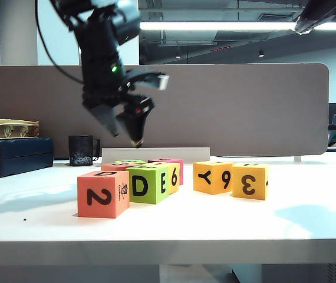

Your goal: Select the appropriate blocks from the scattered letter blocks on the table and arrange them in a row to spell out "DEEP".

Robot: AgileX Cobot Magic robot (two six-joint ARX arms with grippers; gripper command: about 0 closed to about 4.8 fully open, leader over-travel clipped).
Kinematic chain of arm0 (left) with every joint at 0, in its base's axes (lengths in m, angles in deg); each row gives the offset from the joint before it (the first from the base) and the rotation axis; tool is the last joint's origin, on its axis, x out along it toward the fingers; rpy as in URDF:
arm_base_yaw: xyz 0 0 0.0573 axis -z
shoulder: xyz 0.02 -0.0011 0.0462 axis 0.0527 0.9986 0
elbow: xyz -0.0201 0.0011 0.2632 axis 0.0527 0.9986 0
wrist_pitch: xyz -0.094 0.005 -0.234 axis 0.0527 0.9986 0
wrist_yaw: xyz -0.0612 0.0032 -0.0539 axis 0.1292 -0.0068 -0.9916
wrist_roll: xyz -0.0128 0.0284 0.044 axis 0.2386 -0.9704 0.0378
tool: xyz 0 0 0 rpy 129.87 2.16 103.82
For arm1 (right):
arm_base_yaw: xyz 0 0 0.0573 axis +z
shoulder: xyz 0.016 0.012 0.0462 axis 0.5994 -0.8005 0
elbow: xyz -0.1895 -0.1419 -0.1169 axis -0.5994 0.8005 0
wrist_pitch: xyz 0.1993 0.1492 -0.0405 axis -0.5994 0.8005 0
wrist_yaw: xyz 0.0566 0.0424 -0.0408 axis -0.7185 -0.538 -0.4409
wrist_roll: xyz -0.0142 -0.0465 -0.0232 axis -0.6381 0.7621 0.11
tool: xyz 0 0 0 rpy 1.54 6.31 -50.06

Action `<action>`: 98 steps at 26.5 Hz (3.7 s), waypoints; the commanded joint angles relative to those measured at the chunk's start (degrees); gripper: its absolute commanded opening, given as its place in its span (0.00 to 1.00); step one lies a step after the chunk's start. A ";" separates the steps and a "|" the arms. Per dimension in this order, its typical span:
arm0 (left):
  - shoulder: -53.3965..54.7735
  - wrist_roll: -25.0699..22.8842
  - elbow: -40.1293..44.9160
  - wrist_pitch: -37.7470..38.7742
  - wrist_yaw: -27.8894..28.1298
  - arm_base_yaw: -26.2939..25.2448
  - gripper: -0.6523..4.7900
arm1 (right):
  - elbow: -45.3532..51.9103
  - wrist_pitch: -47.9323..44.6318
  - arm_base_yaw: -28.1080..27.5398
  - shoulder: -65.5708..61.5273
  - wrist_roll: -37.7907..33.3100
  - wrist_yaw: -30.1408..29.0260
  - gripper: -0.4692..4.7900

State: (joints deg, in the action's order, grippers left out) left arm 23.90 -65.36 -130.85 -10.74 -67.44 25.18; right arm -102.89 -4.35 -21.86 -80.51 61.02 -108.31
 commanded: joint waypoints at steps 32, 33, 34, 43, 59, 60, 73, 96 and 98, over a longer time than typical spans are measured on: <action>6.54 -8.72 -0.24 -7.74 -13.38 -5.44 0.96 | -0.17 0.98 0.04 0.15 0.13 -0.26 0.08; 6.64 -8.72 -0.24 -7.67 -13.31 -5.44 0.96 | -0.17 0.96 0.04 0.15 0.13 -0.28 0.08; 6.97 -8.74 -0.24 -7.65 -13.31 -5.44 0.95 | -0.17 0.98 0.02 0.15 0.13 -0.22 0.08; 8.00 -8.46 -0.24 -8.48 -13.31 -5.42 0.62 | -0.17 0.55 0.02 0.15 0.15 -0.09 0.08; 7.56 7.39 -19.78 8.35 -13.16 -5.38 0.62 | -0.17 -0.85 0.02 0.15 0.15 -0.09 0.08; 7.56 9.55 -21.88 11.34 -13.33 -5.35 0.62 | -0.17 -0.85 0.02 0.15 0.15 -0.09 0.08; 7.63 23.74 -31.34 39.34 -23.80 -1.20 0.62 | -0.17 -2.56 0.02 0.13 0.15 -0.11 0.08; 7.56 34.49 -19.45 36.74 -6.84 14.01 0.62 | -0.17 -2.43 0.02 0.15 0.15 -0.13 0.08; 7.56 35.78 -18.10 34.88 -6.80 14.71 0.62 | -0.17 -2.43 0.02 0.15 0.15 -0.11 0.08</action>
State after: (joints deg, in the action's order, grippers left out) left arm 31.75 -31.14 -149.69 25.97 -74.48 39.35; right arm -102.89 -5.93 -21.88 -80.51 61.02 -108.28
